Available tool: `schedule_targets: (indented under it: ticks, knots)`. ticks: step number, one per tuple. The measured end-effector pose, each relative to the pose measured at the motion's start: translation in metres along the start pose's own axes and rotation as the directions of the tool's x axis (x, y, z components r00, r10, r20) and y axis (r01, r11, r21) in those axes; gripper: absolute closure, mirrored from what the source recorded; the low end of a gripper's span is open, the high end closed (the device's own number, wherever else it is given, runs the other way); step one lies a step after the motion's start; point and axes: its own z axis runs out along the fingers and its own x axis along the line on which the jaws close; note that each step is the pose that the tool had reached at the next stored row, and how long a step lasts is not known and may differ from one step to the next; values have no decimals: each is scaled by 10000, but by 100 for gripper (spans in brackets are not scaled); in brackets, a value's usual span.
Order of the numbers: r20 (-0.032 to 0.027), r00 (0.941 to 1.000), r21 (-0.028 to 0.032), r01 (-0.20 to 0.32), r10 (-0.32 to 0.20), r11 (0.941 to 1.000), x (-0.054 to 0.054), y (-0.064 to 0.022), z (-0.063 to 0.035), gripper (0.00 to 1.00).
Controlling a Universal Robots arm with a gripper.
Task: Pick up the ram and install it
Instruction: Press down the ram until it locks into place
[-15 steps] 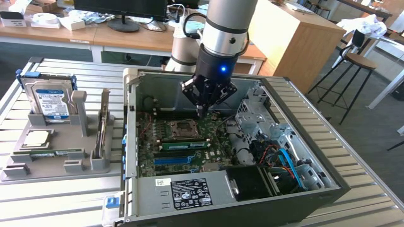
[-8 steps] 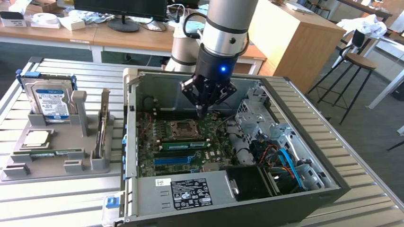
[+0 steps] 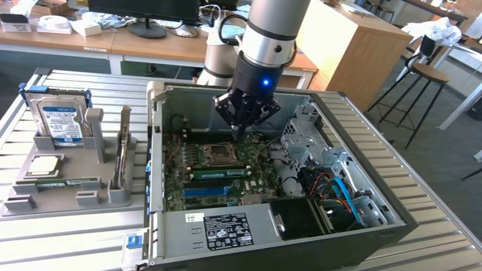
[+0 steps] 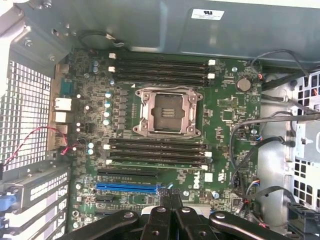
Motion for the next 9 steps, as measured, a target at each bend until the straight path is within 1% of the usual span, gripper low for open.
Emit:
schedule_targets:
  ticks: [9]
  knots:
    - [0, 10000, 0, -19, 19, 10000, -1, 3, 0, 90]
